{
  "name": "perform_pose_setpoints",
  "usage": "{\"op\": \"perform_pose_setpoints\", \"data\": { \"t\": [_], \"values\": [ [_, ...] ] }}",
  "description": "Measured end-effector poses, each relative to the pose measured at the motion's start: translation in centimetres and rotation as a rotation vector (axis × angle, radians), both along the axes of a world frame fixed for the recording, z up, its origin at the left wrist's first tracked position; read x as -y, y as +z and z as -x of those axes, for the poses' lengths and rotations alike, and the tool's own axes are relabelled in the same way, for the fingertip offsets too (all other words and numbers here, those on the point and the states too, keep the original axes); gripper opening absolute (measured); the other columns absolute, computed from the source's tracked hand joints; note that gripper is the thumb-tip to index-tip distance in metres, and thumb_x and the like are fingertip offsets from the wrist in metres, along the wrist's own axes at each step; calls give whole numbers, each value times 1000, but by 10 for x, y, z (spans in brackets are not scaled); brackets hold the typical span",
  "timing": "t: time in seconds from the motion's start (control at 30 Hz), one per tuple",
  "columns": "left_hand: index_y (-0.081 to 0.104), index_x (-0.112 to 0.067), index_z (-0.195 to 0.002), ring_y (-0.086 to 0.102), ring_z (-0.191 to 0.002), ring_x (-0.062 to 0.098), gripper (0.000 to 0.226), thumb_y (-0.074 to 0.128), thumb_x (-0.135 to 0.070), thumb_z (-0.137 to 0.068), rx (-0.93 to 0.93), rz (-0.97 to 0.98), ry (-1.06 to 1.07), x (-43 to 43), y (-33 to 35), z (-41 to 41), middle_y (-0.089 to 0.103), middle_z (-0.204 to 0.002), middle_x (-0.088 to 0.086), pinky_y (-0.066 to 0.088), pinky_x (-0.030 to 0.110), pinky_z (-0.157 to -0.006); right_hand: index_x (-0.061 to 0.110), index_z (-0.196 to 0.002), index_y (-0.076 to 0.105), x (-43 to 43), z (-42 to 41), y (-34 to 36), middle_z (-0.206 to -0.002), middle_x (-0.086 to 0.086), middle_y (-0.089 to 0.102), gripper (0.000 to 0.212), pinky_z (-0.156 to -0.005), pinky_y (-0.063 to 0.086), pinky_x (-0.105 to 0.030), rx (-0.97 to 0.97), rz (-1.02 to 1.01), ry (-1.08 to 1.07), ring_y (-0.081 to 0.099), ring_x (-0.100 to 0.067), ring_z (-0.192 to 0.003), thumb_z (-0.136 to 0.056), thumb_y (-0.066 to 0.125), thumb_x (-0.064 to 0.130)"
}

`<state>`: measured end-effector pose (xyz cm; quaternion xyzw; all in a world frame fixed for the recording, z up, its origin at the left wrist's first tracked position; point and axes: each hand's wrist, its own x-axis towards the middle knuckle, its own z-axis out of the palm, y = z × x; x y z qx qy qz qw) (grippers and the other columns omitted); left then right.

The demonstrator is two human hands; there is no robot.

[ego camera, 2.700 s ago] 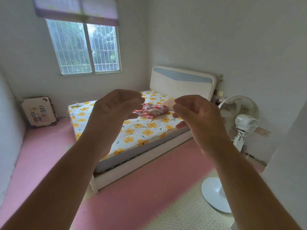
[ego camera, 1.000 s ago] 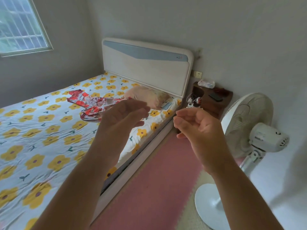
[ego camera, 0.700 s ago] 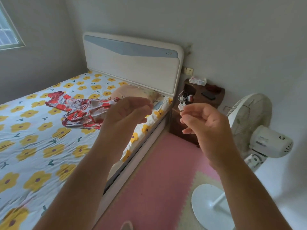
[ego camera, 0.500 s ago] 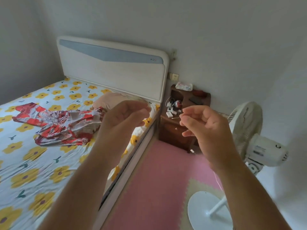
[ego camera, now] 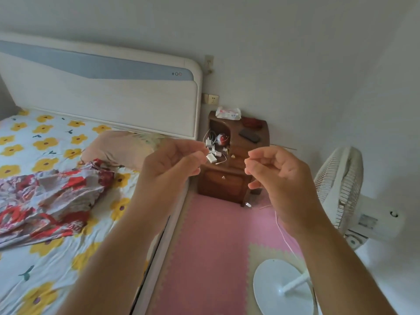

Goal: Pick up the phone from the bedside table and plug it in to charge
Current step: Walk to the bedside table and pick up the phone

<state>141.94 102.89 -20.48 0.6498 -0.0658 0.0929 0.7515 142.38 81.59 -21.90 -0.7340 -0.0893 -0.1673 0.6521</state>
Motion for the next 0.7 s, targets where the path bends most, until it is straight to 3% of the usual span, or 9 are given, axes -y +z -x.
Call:
{"op": "perform_pose_setpoints", "data": {
  "t": [0.2,0.33,0.53,0.7],
  "values": [
    [81,-25,-94,76,-100,24,16,68,-22,-84,-53,-17,-13,14,-23,-92,81,-101,8,60,40,-92,31,-100,76,14,-84,-21,-91,7,77,12,-63,59,-25,-31,-20,-24,75,-15,-88,-89,74,25],
    [80,-23,-96,76,-92,16,17,68,-20,-84,-95,-16,-34,37,-29,-157,81,-98,4,60,37,-89,25,-102,75,32,-144,-26,-89,9,77,14,-63,60,-24,-47,-34,-56,74,-12,-85,-89,73,24],
    [82,-30,-91,76,-101,20,15,70,-25,-82,-115,-28,-59,69,-30,-238,82,-101,3,62,36,-89,22,-102,74,56,-220,-29,-88,7,76,12,-64,61,-26,-101,-28,-67,73,-11,-83,-92,75,16],
    [81,-30,-95,77,-100,19,16,70,-27,-84,-128,-58,-94,82,-32,-296,82,-102,1,62,40,-93,22,-100,75,69,-274,-31,-86,6,76,11,-63,61,-26,-115,-54,-107,72,-12,-82,-89,75,18]
  ]
}}
